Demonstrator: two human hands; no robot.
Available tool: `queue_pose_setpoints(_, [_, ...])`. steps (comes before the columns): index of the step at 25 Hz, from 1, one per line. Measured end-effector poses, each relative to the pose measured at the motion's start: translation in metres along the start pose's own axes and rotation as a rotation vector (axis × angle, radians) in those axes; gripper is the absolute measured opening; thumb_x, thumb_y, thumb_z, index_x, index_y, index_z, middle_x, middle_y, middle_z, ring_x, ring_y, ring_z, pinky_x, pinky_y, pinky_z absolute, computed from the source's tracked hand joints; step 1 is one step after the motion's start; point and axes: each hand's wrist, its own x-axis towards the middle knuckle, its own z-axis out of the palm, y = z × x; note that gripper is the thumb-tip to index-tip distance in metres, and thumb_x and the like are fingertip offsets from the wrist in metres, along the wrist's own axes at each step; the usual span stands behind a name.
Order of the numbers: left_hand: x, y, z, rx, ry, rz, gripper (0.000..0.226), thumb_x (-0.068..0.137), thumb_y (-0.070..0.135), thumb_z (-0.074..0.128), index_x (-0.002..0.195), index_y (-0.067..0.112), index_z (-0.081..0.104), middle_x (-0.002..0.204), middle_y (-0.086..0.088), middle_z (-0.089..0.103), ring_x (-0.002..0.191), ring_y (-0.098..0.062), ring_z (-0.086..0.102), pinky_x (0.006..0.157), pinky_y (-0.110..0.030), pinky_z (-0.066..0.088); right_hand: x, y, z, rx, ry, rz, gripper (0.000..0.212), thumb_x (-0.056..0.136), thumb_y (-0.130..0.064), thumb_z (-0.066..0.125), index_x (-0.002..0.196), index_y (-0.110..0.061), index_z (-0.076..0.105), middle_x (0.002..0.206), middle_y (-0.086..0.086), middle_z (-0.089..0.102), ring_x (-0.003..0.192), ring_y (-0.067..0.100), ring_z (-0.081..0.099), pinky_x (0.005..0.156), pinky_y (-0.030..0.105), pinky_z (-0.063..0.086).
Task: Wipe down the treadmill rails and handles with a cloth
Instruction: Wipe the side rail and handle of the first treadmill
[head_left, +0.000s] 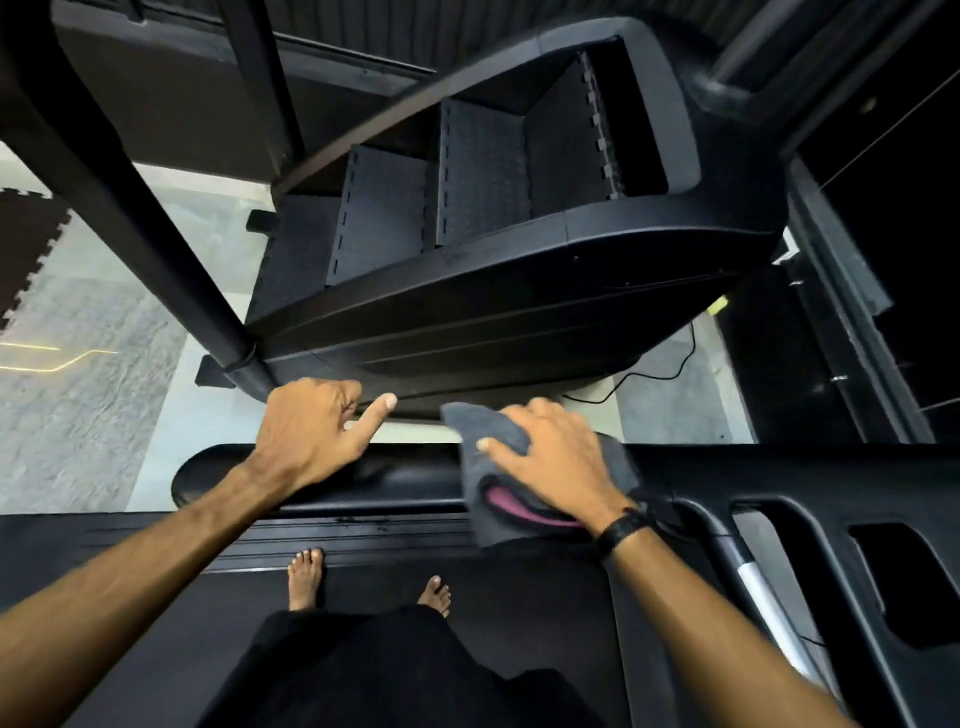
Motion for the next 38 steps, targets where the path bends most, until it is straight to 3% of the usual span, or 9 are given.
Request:
queue_pose_setpoints(6, [0.011,-0.006,0.016,0.051,-0.232,0.029,0.065,0.089,0.076,0.023,0.075,0.023,0.058,0.075,0.004,0.064,0.076,-0.021,0.058,0.071,-0.034,0.041,0.034,0.109,-0.009,0.003,-0.259,0.449,0.048,0.092,-0.059,0.046,0.107,-0.021,0.07,0.116,0.009,0.07,0.107,0.033,0.063,0.09,0.038,0.049])
queue_pose_setpoints(9, [0.013,-0.004,0.014,-0.087,-0.495,-0.046,0.081,0.088,0.08,0.014,0.116,0.023,0.066,0.118,-0.003,0.068,0.11,-0.023,0.059,0.094,-0.038,0.044,0.073,0.086,0.01,-0.006,-0.495,0.467,0.051,0.09,-0.064,0.049,0.087,-0.015,0.062,0.114,0.012,0.069,0.105,0.031,0.064,0.096,0.039,0.049])
queue_pose_setpoints(11, [0.014,-0.004,0.011,-0.126,-0.76,-0.161,0.086,0.087,0.081,0.009,0.132,0.027,0.058,0.135,-0.005,0.061,0.123,-0.025,0.055,0.1,-0.039,0.041,0.095,0.045,0.026,0.035,-0.612,0.398,0.062,0.088,-0.07,0.045,0.097,-0.012,0.067,0.12,0.014,0.068,0.109,0.031,0.064,0.098,0.038,0.049])
queue_pose_setpoints(16, [0.02,-0.003,0.007,-0.058,-1.077,-0.138,0.114,0.058,0.101,-0.007,0.103,0.028,0.068,0.114,-0.004,0.067,0.1,-0.023,0.059,0.095,-0.044,0.044,0.089,-0.06,0.035,-0.028,-0.407,0.132,0.049,0.096,-0.054,0.043,0.117,-0.018,0.069,0.127,0.016,0.064,0.12,0.035,0.058,0.097,0.041,0.041])
queue_pose_setpoints(23, [-0.001,-0.003,-0.004,0.068,-0.897,-0.035,0.097,0.072,0.092,0.0,0.111,0.022,0.056,0.11,-0.006,0.067,0.106,-0.026,0.06,0.085,-0.039,0.039,-0.01,-0.005,0.0,-0.011,0.051,0.187,0.053,0.087,-0.063,0.037,0.112,-0.028,0.067,0.101,0.005,0.063,0.1,0.028,0.056,0.085,0.042,0.044])
queue_pose_setpoints(26, [-0.007,-0.005,-0.006,0.019,-0.839,-0.076,0.1,0.078,0.086,-0.006,0.13,0.021,0.05,0.13,-0.008,0.061,0.123,-0.026,0.054,0.103,-0.043,0.037,0.011,0.052,-0.014,-0.062,-0.062,0.496,0.05,0.088,-0.062,0.044,0.106,-0.025,0.072,0.103,0.011,0.071,0.101,0.034,0.063,0.083,0.04,0.045])
queue_pose_setpoints(29, [-0.003,-0.003,-0.015,-0.29,-0.742,-0.264,0.096,0.084,0.081,-0.003,0.157,0.023,0.019,0.163,-0.003,0.023,0.15,-0.019,0.022,0.122,-0.038,0.012,0.058,0.052,-0.003,-0.102,-0.387,0.609,0.054,0.087,-0.064,0.046,0.107,-0.02,0.071,0.115,0.013,0.071,0.108,0.033,0.064,0.091,0.038,0.044])
queue_pose_setpoints(33, [0.002,-0.001,-0.033,-0.709,-0.591,-0.534,0.072,0.096,0.066,0.004,0.158,0.03,0.011,0.165,0.009,0.012,0.151,-0.01,0.01,0.118,-0.026,0.005,0.093,-0.039,0.03,0.006,-0.526,0.413,0.066,0.078,-0.067,0.037,0.11,-0.021,0.072,0.122,0.011,0.069,0.112,0.03,0.064,0.091,0.037,0.046])
queue_pose_setpoints(38, [0.003,-0.006,-0.029,-0.749,-0.627,-0.575,0.086,0.085,0.08,0.001,0.157,0.034,0.009,0.164,0.012,0.013,0.151,-0.012,0.011,0.121,-0.033,0.005,0.036,-0.104,0.02,0.076,-0.057,0.053,0.042,0.09,-0.056,0.045,0.111,-0.028,0.068,0.103,0.006,0.063,0.103,0.028,0.058,0.089,0.04,0.044])
